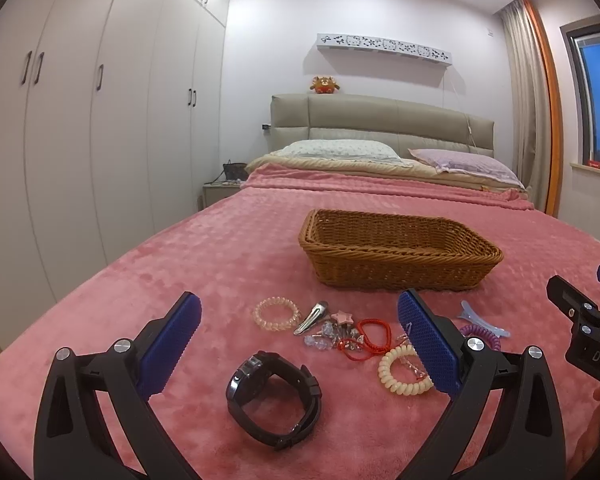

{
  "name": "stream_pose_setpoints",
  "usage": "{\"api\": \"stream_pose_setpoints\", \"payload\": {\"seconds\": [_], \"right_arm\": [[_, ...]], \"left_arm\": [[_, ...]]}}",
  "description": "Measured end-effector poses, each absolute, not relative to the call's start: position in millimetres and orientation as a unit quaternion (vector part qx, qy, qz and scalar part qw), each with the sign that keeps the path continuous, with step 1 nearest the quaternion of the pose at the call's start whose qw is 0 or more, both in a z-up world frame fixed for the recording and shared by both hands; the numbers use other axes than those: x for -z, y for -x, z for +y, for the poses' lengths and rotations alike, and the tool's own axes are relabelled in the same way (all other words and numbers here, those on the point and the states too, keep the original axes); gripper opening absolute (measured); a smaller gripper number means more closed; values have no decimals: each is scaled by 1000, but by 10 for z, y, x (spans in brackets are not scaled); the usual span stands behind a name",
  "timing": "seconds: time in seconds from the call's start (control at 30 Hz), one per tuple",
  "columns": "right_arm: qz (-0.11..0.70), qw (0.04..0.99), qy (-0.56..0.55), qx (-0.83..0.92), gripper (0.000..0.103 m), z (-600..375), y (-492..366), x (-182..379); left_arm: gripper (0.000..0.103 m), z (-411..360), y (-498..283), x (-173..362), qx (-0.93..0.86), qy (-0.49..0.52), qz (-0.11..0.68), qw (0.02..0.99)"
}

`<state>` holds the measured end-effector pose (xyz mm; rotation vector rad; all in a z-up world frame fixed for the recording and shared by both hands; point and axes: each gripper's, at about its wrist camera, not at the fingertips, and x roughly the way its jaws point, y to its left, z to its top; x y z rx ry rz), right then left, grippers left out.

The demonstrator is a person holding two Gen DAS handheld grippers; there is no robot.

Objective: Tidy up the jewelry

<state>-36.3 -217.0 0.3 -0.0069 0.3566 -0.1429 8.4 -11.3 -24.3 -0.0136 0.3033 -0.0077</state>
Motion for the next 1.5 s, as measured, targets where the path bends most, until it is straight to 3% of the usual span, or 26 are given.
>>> {"api": "stream_pose_setpoints", "payload": {"seconds": [1.5], "right_arm": [[178,981,7,70,95,-2133,354,0]], "left_arm": [[96,-125,-109,269,4,6,151,989]]}}
